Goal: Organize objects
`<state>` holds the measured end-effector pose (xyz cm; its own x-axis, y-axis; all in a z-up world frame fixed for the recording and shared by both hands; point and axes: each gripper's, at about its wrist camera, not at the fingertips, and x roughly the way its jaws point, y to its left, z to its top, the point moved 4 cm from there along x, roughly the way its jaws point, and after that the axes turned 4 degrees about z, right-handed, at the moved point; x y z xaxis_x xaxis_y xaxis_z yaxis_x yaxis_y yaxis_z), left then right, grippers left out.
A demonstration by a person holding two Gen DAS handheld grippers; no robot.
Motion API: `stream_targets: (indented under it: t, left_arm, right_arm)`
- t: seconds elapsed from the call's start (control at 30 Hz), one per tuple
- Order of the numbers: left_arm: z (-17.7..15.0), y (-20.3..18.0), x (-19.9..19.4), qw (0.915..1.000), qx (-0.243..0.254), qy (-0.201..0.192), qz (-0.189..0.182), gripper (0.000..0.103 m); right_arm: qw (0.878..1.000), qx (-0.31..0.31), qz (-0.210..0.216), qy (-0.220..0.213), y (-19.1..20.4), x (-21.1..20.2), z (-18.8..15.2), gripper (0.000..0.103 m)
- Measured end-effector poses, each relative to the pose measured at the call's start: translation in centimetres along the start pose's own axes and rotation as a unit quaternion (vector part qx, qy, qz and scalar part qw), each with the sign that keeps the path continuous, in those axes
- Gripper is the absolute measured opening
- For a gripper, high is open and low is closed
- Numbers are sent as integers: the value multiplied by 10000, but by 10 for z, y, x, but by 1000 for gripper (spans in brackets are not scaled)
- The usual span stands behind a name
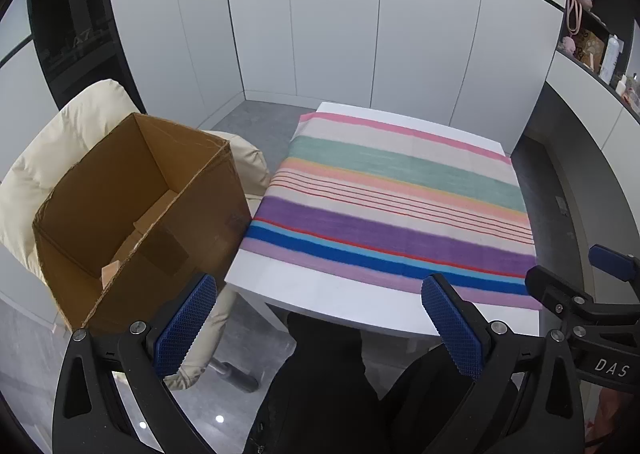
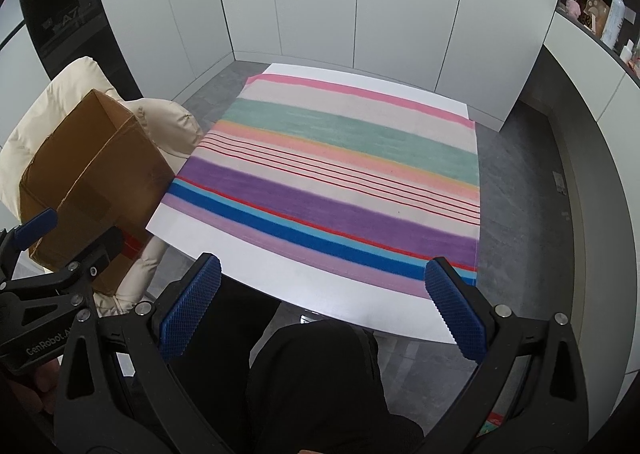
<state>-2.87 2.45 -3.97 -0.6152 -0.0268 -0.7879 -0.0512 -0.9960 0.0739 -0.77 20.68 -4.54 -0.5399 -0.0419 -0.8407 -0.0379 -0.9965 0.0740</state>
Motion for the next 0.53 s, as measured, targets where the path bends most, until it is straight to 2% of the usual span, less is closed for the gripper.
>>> stream_targets:
  t: [0.53]
  left_arm:
    - [1, 8, 1, 9999, -116, 22, 84, 103]
  right_arm:
    - [9999, -117, -38, -85, 3, -2, 2, 103]
